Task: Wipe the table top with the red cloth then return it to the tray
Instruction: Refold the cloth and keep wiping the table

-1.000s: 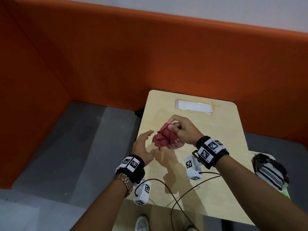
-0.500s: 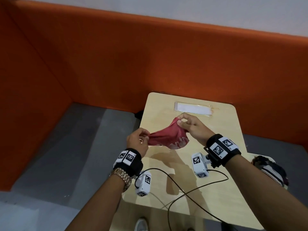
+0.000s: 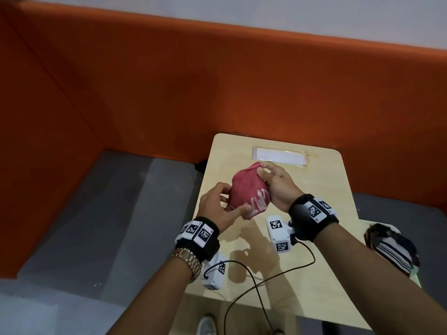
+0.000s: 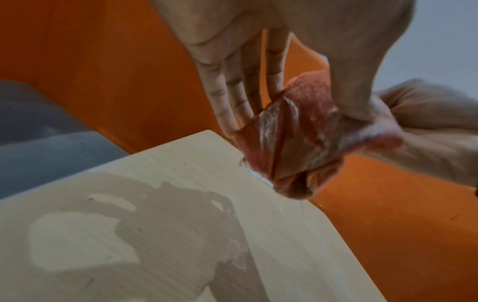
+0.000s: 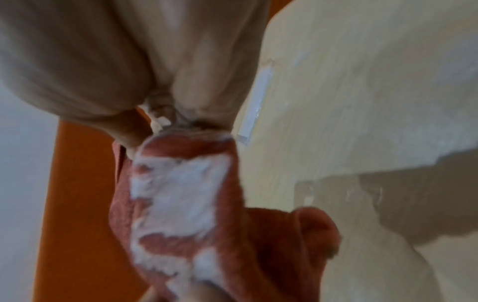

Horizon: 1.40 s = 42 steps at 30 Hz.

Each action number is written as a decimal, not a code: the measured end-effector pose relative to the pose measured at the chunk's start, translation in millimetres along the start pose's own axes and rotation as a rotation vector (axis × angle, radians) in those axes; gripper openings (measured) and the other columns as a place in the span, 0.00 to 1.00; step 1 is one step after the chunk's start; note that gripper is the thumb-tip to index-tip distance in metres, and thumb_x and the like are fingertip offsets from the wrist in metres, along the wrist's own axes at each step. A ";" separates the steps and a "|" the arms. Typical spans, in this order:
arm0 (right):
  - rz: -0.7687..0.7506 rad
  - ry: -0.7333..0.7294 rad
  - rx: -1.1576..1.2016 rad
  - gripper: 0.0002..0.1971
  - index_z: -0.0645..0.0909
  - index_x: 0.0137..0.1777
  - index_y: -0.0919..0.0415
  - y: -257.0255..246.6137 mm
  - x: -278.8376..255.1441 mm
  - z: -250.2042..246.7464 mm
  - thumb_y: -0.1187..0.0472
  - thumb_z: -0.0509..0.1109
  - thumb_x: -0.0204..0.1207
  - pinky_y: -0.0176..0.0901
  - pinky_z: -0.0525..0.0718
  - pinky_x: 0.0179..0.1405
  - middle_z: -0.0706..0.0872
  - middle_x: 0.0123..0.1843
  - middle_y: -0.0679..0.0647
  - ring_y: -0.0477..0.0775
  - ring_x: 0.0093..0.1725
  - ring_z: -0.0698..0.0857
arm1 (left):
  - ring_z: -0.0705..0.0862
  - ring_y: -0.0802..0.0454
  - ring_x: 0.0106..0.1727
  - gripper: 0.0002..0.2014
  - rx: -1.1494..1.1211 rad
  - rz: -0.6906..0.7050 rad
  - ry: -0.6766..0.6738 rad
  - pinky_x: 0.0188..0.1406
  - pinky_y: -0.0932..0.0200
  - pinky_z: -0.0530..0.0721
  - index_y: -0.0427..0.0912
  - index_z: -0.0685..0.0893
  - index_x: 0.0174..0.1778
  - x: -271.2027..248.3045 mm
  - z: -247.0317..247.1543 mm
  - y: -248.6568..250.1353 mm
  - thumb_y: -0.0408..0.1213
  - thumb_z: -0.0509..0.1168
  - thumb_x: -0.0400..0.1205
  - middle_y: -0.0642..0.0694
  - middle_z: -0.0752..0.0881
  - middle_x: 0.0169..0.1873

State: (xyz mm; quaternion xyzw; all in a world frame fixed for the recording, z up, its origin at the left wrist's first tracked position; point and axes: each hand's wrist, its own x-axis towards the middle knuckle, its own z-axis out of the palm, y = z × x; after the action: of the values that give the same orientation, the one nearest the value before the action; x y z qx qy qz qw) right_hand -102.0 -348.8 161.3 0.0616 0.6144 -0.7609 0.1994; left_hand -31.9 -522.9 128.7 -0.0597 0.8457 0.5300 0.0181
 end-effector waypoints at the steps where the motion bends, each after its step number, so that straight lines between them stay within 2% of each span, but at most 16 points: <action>1: 0.015 0.015 0.039 0.04 0.77 0.55 0.61 0.7 -0.1 -0.8 0.62 0.62 0.86 0.49 0.88 0.38 0.87 0.42 0.60 0.56 0.38 0.88 | 0.86 0.58 0.45 0.33 0.008 -0.020 -0.015 0.38 0.57 0.91 0.57 0.78 0.53 0.1 -1.5 1.5 0.61 0.81 0.55 0.56 0.84 0.49; 4: 0.061 0.031 0.113 0.05 0.79 0.53 0.60 2.8 -1.5 -1.5 0.65 0.61 0.86 0.52 0.89 0.39 0.89 0.42 0.59 0.56 0.38 0.89 | 0.86 0.58 0.46 0.35 0.006 -0.060 -0.024 0.38 0.63 0.89 0.59 0.76 0.56 0.0 -2.7 7.8 0.54 0.84 0.55 0.54 0.85 0.48; 7: 0.043 0.101 0.039 0.07 0.78 0.53 0.60 6.2 -1.4 -3.6 0.69 0.60 0.86 0.51 0.87 0.33 0.87 0.46 0.63 0.58 0.36 0.86 | 0.87 0.57 0.40 0.19 0.040 -0.039 0.038 0.28 0.72 0.81 0.51 0.81 0.47 1.3 -0.2 9.4 0.42 0.81 0.65 0.53 0.86 0.40; 10: 0.003 0.155 -0.129 0.08 0.76 0.57 0.58 9.4 -4.2 -8.8 0.71 0.61 0.85 0.50 0.85 0.31 0.87 0.43 0.68 0.61 0.34 0.85 | 0.88 0.52 0.35 0.10 0.013 -0.019 0.092 0.25 0.67 0.84 0.48 0.81 0.39 2.5 0.4 3.3 0.32 0.76 0.71 0.52 0.86 0.36; 12: -0.017 0.113 -0.131 0.09 0.77 0.58 0.57 12.4 -7.8 -10.7 0.70 0.62 0.85 0.51 0.86 0.32 0.88 0.44 0.69 0.62 0.35 0.86 | 0.89 0.51 0.37 0.17 -0.050 -0.059 0.040 0.31 0.56 0.90 0.52 0.80 0.50 2.2 0.8 1.1 0.30 0.74 0.71 0.50 0.87 0.41; 14: -0.042 0.081 -0.102 0.09 0.78 0.57 0.56 14.0 -9.7 -10.5 0.70 0.62 0.85 0.54 0.87 0.36 0.87 0.48 0.68 0.63 0.37 0.86 | 0.90 0.52 0.43 0.28 -0.109 -0.122 -0.050 0.38 0.52 0.91 0.56 0.77 0.60 0.1 1.0 0.3 0.31 0.76 0.68 0.51 0.86 0.50; 17: -0.033 0.033 -0.033 0.09 0.78 0.57 0.56 13.2 -11.6 -7.6 0.71 0.62 0.85 0.54 0.88 0.36 0.87 0.49 0.67 0.62 0.39 0.87 | 0.89 0.49 0.50 0.41 -0.181 -0.165 -0.172 0.47 0.48 0.90 0.58 0.74 0.67 -1.0 5.5 -1.1 0.48 0.83 0.58 0.50 0.85 0.58; 19: -0.019 -0.040 0.012 0.09 0.77 0.59 0.58 13.4 -13.3 -5.3 0.71 0.62 0.85 0.54 0.89 0.37 0.86 0.48 0.67 0.63 0.39 0.87 | 0.88 0.49 0.54 0.46 -0.177 -0.168 -0.174 0.49 0.46 0.90 0.58 0.74 0.68 -1.4 8.7 1.5 0.59 0.83 0.53 0.51 0.85 0.58; 23: -0.073 -0.107 -0.074 0.11 0.78 0.58 0.57 10.5 -15.9 -5.4 0.73 0.62 0.84 0.49 0.84 0.34 0.86 0.44 0.66 0.61 0.37 0.84 | 0.86 0.53 0.48 0.32 -0.152 -0.118 -0.101 0.47 0.55 0.89 0.51 0.82 0.59 -2.3 14.0 8.3 0.51 0.83 0.60 0.52 0.88 0.47; 26: -0.185 -0.052 -0.427 0.15 0.82 0.55 0.56 11.5 -13.2 -9.3 0.76 0.67 0.78 0.49 0.86 0.33 0.88 0.48 0.61 0.55 0.38 0.86 | 0.85 0.53 0.44 0.26 -0.103 -0.113 -0.021 0.40 0.64 0.82 0.48 0.83 0.58 0.3 17.4 4.4 0.44 0.82 0.64 0.51 0.87 0.44; 29: -0.420 0.065 -0.871 0.16 0.85 0.56 0.50 20.9 -14.8 -15.9 0.70 0.75 0.74 0.49 0.87 0.54 0.84 0.56 0.53 0.49 0.56 0.85 | 0.85 0.46 0.50 0.26 -0.039 -0.158 0.043 0.47 0.57 0.85 0.53 0.80 0.57 3.9 18.3 -1.0 0.46 0.80 0.64 0.47 0.85 0.49; 32: -0.704 0.053 -0.957 0.14 0.85 0.64 0.52 23.2 -25.4 -16.8 0.59 0.73 0.79 0.40 0.77 0.66 0.83 0.63 0.49 0.46 0.65 0.80 | 0.84 0.49 0.47 0.29 0.013 -0.190 0.064 0.42 0.63 0.81 0.56 0.75 0.59 3.7 14.5 0.0 0.45 0.80 0.64 0.47 0.83 0.52; 35: -0.623 -0.194 -1.056 0.29 0.76 0.76 0.49 32.0 -34.0 -11.2 0.44 0.74 0.76 0.40 0.72 0.74 0.79 0.74 0.48 0.46 0.74 0.76 | 0.85 0.51 0.48 0.37 -0.035 -0.163 0.063 0.44 0.64 0.82 0.62 0.71 0.66 2.4 11.5 2.9 0.39 0.80 0.65 0.48 0.82 0.56; 37: -0.500 -0.279 -1.059 0.38 0.69 0.80 0.48 42.4 -34.3 -10.6 0.42 0.77 0.71 0.37 0.74 0.72 0.76 0.78 0.47 0.46 0.74 0.75 | 0.84 0.50 0.52 0.41 -0.098 -0.139 0.051 0.46 0.62 0.84 0.65 0.68 0.70 1.3 12.1 5.1 0.35 0.80 0.66 0.50 0.80 0.59; 39: -0.479 -0.241 -1.007 0.40 0.68 0.81 0.50 51.1 -32.0 -10.4 0.47 0.80 0.70 0.29 0.76 0.66 0.77 0.76 0.48 0.46 0.70 0.79 | 0.82 0.53 0.56 0.42 -0.157 -0.086 0.030 0.50 0.61 0.86 0.67 0.68 0.72 0.8 13.0 5.5 0.32 0.79 0.67 0.53 0.77 0.62; 42: -0.531 -0.152 -0.950 0.30 0.75 0.77 0.55 53.2 -28.0 -10.7 0.62 0.77 0.74 0.24 0.78 0.56 0.85 0.67 0.51 0.49 0.60 0.84 | 0.81 0.56 0.64 0.37 -0.264 -0.006 -0.071 0.59 0.57 0.86 0.65 0.72 0.71 3.6 16.8 -3.5 0.35 0.78 0.70 0.54 0.78 0.67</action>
State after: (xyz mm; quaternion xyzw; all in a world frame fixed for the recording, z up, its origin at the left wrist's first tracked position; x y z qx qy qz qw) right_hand -57.8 -341.0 119.8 -0.2472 0.8687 -0.4262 0.0503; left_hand -35.6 -509.6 117.9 -0.0453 0.7672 0.6385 0.0414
